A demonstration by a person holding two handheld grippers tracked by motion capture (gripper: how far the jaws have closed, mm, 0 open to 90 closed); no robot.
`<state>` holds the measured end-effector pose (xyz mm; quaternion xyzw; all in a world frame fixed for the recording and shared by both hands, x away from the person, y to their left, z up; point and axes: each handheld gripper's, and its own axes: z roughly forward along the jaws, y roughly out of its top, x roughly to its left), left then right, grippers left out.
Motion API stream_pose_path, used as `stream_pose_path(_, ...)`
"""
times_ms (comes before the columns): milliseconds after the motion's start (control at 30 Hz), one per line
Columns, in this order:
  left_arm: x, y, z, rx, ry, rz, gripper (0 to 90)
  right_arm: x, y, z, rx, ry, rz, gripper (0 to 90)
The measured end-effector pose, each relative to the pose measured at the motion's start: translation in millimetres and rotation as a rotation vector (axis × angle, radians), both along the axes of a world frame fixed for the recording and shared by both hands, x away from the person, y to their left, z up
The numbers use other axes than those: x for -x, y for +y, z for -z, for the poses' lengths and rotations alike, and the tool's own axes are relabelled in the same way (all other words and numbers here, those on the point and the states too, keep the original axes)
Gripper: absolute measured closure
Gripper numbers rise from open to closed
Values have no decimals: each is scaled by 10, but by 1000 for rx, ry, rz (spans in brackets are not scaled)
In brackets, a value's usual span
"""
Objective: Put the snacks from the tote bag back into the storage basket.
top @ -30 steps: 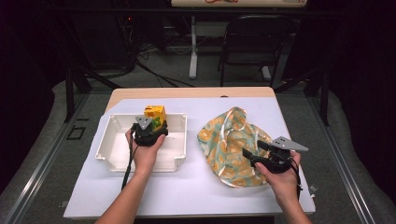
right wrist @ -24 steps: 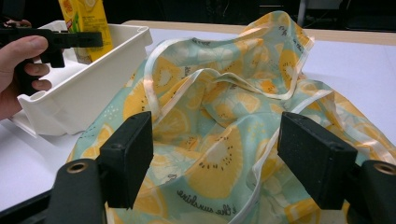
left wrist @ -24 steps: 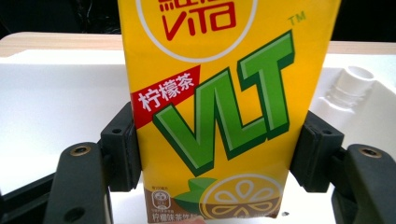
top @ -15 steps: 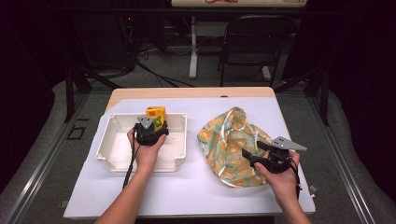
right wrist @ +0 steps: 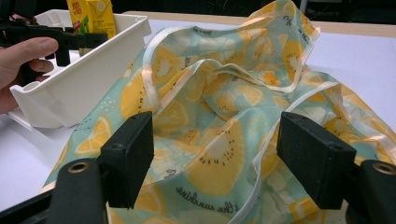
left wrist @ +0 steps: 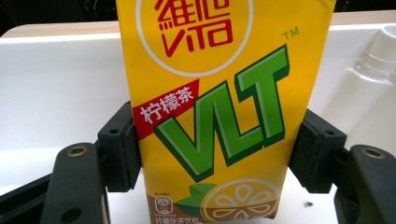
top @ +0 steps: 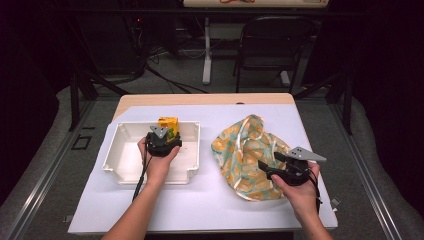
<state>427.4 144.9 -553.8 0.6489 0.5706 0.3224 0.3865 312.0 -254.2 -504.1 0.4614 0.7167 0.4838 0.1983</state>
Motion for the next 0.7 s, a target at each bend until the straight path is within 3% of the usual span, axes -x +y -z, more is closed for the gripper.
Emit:
stream_pose_path(100, 2, -1, -3, -2, 5, 0, 302, 0, 3, 2, -1, 0, -1, 270)
stream_pose_path(333, 53, -15, -96, -25, 65, 10, 282, 5, 3, 9, -4, 1, 2, 272)
stream_pose_path(533, 97, -12, -121, -43, 79, 22, 269, 3, 8, 12, -1, 4, 1, 273)
stream_pose_path(700, 132, 43, -164, 2, 101, 41, 258, 6, 6, 13, 0, 3, 2, 272)
